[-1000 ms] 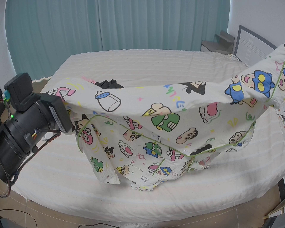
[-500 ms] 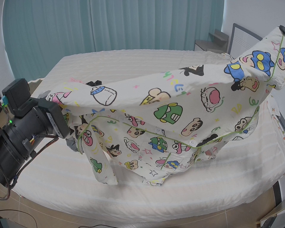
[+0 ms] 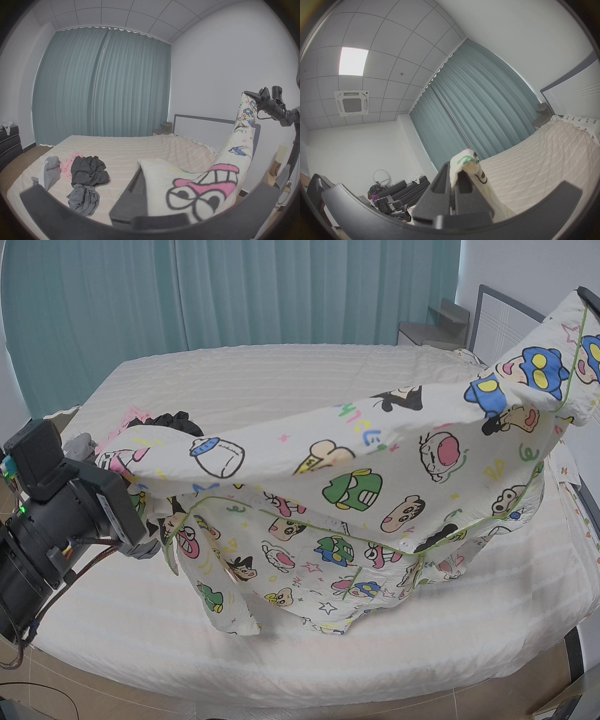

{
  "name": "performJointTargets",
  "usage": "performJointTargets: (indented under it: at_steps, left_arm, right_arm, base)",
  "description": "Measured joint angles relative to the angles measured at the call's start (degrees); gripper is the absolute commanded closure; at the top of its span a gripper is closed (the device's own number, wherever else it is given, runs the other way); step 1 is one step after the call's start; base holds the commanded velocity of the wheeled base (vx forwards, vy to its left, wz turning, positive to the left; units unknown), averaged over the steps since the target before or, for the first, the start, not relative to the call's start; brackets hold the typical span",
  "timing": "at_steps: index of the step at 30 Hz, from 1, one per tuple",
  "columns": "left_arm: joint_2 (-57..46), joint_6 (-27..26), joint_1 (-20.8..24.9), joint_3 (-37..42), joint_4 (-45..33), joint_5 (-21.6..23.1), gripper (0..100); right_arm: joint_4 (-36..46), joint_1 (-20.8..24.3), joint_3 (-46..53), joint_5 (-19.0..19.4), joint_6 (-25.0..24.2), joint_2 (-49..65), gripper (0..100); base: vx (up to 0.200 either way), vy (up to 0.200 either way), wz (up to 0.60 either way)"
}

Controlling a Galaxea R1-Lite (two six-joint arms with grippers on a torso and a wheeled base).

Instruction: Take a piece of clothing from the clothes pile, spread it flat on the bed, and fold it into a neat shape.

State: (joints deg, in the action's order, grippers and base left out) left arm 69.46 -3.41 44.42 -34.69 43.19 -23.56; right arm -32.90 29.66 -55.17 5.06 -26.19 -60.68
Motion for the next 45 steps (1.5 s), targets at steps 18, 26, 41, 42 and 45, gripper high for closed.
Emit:
performJointTargets:
  at_steps: [18,26,41,42,45]
  left_arm:
    - [-2.0,0.4,0.1,3.9,0.0,0.0,100]
    - [-3.5,0.1,0.3,5.3,0.0,0.0,100]
    - [-8.2,-1.6,-0.2,8.5,-0.4,-0.1,100]
    - [-8.4,-1.6,-0.2,8.6,-0.5,-0.1,100]
    - [-8.6,-1.5,-0.2,9.1,-0.5,-0.2,100]
  right_arm:
    - [0.3,0.1,1.1,0.6,-0.5,1.6,100]
    - [0.3,0.0,1.5,2.0,-0.3,4.4,100]
    - [0.4,-0.4,0.9,1.9,-0.2,6.4,100]
    - [0.5,-0.4,0.9,1.8,-0.2,6.5,100]
    - [1.3,-0.5,1.0,1.6,-0.2,6.6,100]
  base:
    - [-0.189,0.000,0.00]
    - [-0.100,0.000,0.00]
    - [0.000,0.000,0.00]
    - [0.000,0.000,0.00]
    - [0.000,0.000,0.00]
